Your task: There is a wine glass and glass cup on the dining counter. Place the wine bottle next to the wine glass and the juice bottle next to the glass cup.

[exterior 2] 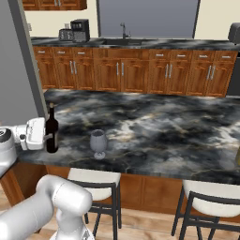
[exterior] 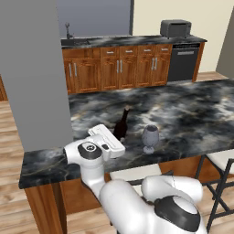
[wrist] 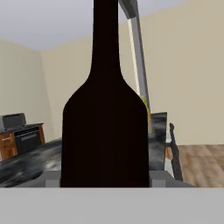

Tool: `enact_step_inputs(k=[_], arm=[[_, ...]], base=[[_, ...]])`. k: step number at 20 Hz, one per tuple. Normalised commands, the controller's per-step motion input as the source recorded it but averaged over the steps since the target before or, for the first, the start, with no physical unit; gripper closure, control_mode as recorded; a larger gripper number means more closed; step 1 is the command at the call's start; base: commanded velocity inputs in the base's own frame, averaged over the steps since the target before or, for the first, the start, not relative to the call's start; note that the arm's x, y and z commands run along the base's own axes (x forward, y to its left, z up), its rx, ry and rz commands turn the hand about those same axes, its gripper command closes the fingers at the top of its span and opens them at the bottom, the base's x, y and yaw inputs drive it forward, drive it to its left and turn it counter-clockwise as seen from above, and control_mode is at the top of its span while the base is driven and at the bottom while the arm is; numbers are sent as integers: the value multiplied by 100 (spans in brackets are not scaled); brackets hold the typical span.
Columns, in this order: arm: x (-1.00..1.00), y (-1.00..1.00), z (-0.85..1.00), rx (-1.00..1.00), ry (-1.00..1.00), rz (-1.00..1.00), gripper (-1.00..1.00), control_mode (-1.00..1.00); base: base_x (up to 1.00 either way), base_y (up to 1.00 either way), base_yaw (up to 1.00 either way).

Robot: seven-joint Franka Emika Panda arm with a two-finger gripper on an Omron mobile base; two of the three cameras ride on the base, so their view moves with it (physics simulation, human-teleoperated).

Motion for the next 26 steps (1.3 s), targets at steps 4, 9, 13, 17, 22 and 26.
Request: enact_step_inputs(k=[4,9,13,17,22,26], arm=[[0,-22,-8,-3,0,1,100,-100],[0,-25,-8,-2,-1,6,100,-100],[0,-29,-10,-4,-3,6,100,-100],[3,-28,-1,0,0,3,100,-100],[17,-32,-9,0,0,0,100,-100],[35,-22,-14,0,0,0,100,-100]], base=[[0,0,0],[0,0,0],[0,0,0],[0,0,0],[0,0,0],[0,0,0]])
